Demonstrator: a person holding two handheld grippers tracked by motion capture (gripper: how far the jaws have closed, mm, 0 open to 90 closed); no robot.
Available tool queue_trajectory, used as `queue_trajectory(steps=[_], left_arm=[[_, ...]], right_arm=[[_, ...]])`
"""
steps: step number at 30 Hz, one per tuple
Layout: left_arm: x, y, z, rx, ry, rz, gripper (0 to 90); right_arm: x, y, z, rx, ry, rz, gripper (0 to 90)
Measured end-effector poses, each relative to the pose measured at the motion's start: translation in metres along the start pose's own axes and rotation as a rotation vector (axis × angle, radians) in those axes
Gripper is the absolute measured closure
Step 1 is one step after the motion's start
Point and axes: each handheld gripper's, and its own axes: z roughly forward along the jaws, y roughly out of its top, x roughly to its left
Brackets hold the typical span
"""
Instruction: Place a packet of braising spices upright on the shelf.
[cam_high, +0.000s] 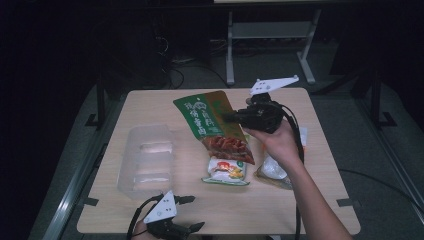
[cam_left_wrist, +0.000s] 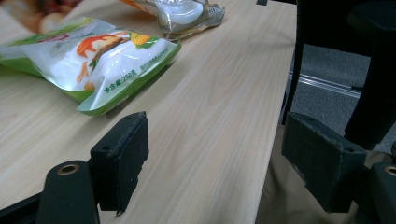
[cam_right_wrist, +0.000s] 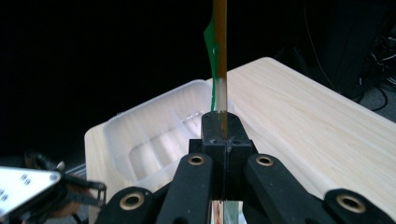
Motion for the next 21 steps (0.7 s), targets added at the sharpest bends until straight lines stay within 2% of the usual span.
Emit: queue_trajectory(steps=[7, 11, 18, 19, 20, 21], left_arm=[[0.002, 0.0, -0.001, 0.003, 0.006, 0.011, 22.8], [0.001, 0.0, -0.001, 0.002, 0.003, 0.014, 22.8], [0.0, 0.0, 0.0, 0.006, -0.001, 0.005, 22.8], [0.0, 0.0, 0.0, 0.006, -0.001, 0.005, 22.8], [0.0, 0.0, -0.001, 0.005, -0.002, 0.003, 22.8], [0.0, 0.0, -0.001, 0.005, -0.002, 0.003, 22.8]], right_arm=[[0.001, 0.011, 0.026, -0.011, 0.009, 0.0, 90.0], [0.005, 0.02, 0.042, -0.006, 0.016, -0.017, 90.0], [0.012, 0.033, 0.075, -0.016, 0.027, -0.035, 90.0], [0.012, 0.033, 0.075, -0.016, 0.027, -0.035, 90.0], [0.014, 0.038, 0.086, -0.021, 0.033, -0.039, 90.0], [0.014, 0.038, 0.086, -0.021, 0.033, -0.039, 90.0]])
